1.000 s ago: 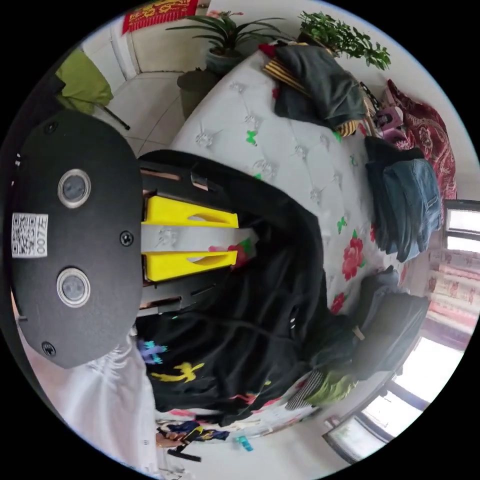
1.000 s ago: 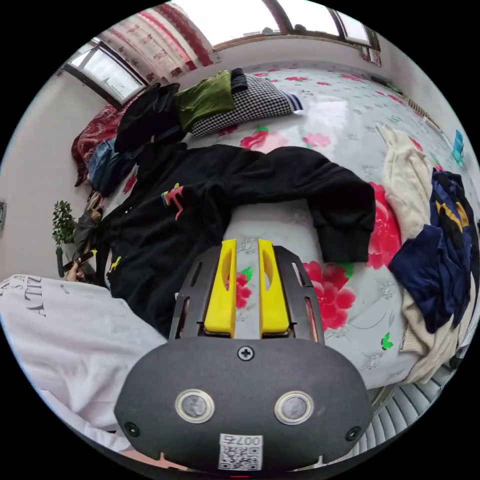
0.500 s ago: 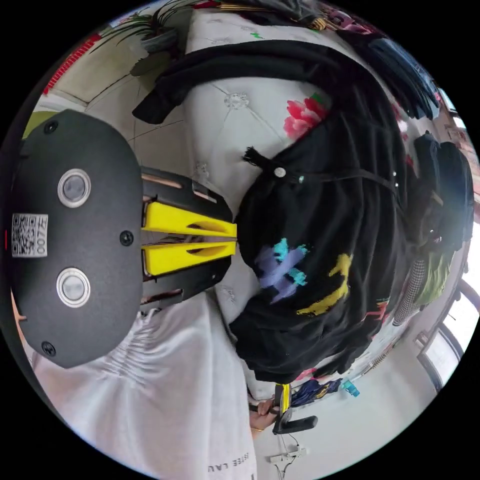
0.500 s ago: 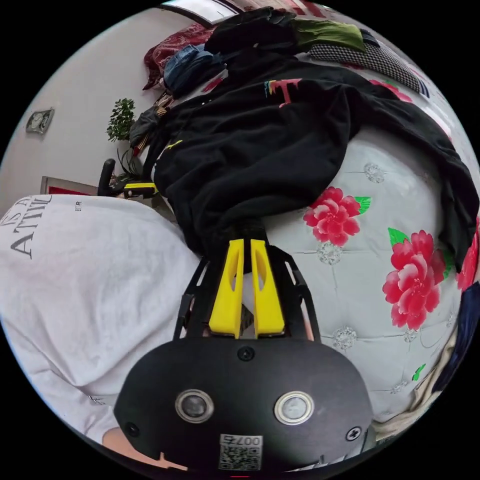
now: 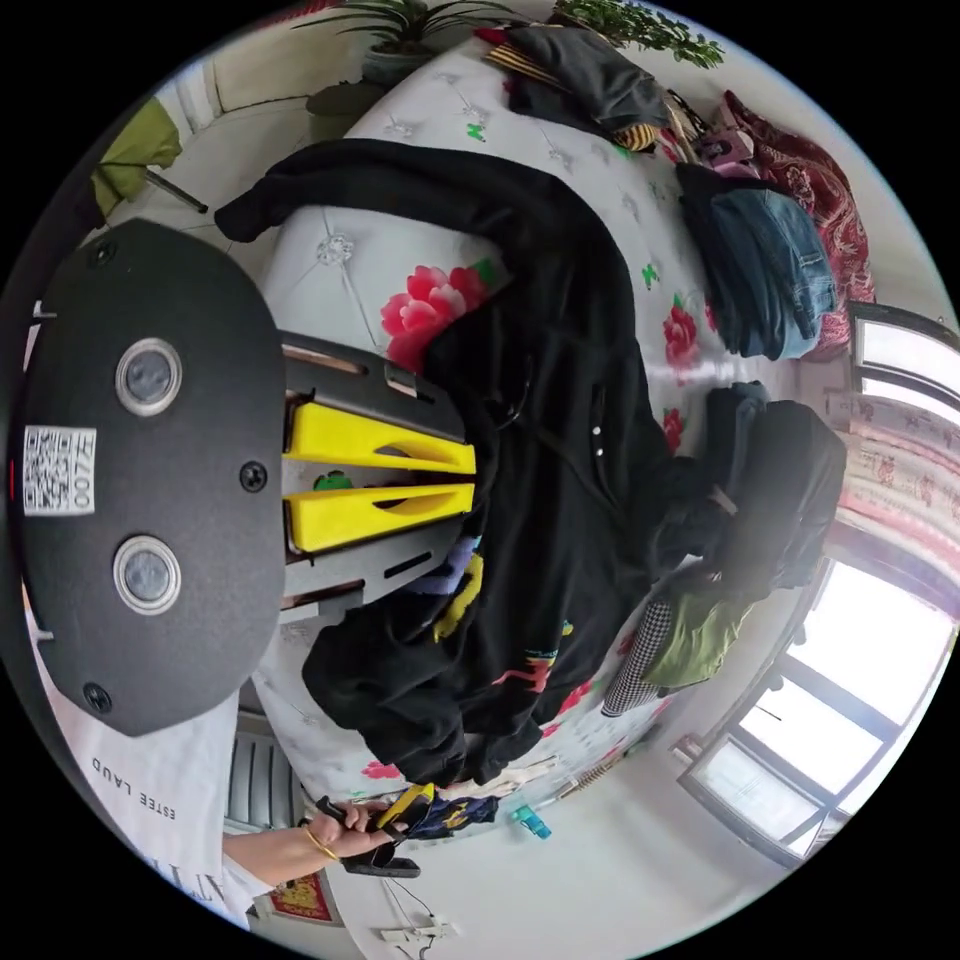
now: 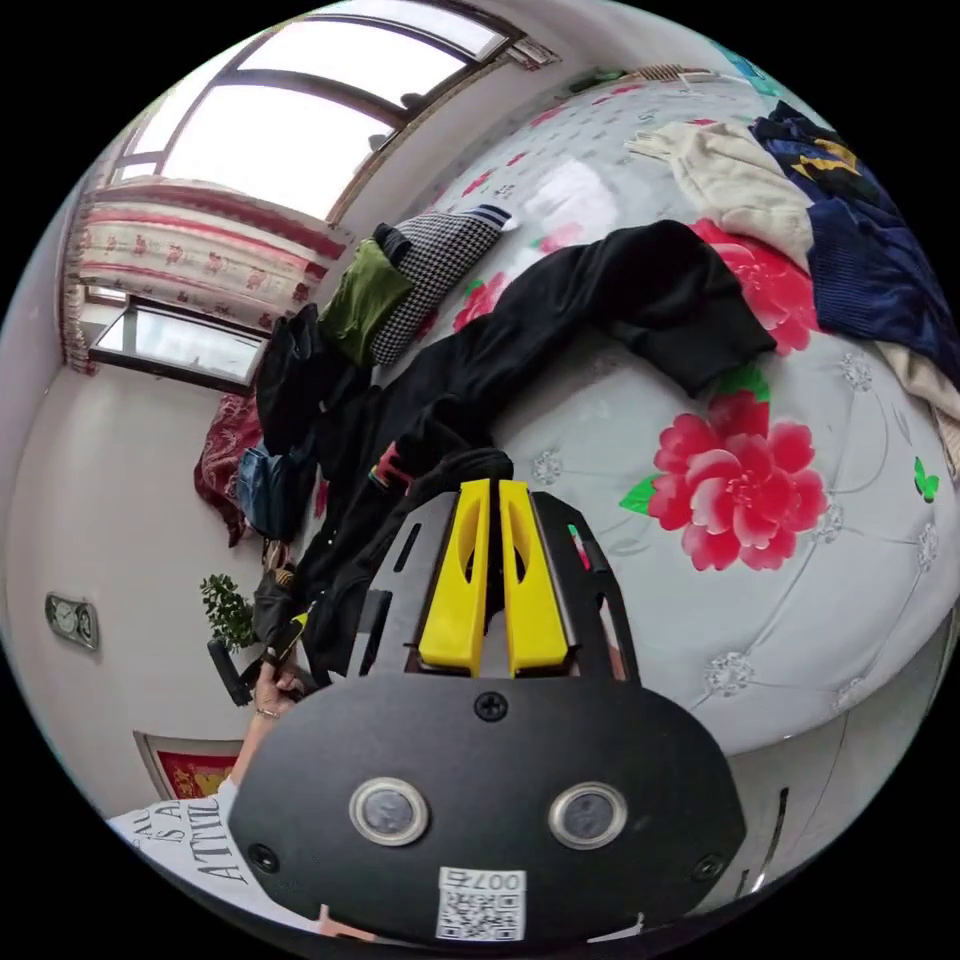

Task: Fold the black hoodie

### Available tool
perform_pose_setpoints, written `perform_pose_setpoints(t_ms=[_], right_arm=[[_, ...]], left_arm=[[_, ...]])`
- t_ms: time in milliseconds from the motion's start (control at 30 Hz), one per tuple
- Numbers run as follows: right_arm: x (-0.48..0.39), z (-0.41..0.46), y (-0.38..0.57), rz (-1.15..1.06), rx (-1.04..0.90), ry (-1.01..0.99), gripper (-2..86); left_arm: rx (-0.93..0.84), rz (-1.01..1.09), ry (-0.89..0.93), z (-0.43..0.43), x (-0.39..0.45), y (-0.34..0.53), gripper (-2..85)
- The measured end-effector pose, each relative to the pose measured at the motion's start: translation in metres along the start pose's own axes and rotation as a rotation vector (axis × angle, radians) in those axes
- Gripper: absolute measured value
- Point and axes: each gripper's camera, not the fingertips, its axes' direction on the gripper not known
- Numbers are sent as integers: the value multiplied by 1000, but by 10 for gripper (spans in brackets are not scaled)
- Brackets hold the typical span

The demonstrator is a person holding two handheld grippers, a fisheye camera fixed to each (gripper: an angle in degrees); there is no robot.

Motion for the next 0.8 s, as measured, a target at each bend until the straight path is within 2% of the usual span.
perform_pose_setpoints(t_ms=[200, 333, 467, 567, 633, 700, 733, 800], right_arm=[[39, -3, 33, -24, -59, -3, -2], [40, -9, 34, -16, -43, -29, -2], [32, -15, 28, -54, -41, -28, -2], [22, -15, 27, -102, -66, -17, -2], [16, -16, 24, -125, -75, -57, -2], [7, -22, 16, -148, -62, -140, -2], [4, -24, 13, -155, -57, -154, -2], [-10, -29, 0, -192, -44, -145, -2]], left_arm=[[-79, 49, 47, 11, -17, 77, 67], [-64, 104, 17, -4, -22, 91, 110], [-135, 176, 83, -9, -33, 103, 157], [-167, 230, 117, 5, -18, 92, 155], [-179, 263, 101, 15, -3, 77, 120], [-232, 288, 204, 20, 8, 42, 45], [-260, 271, 255, 21, 7, 29, 43], [-236, 84, 521, 14, -16, -21, 39]])
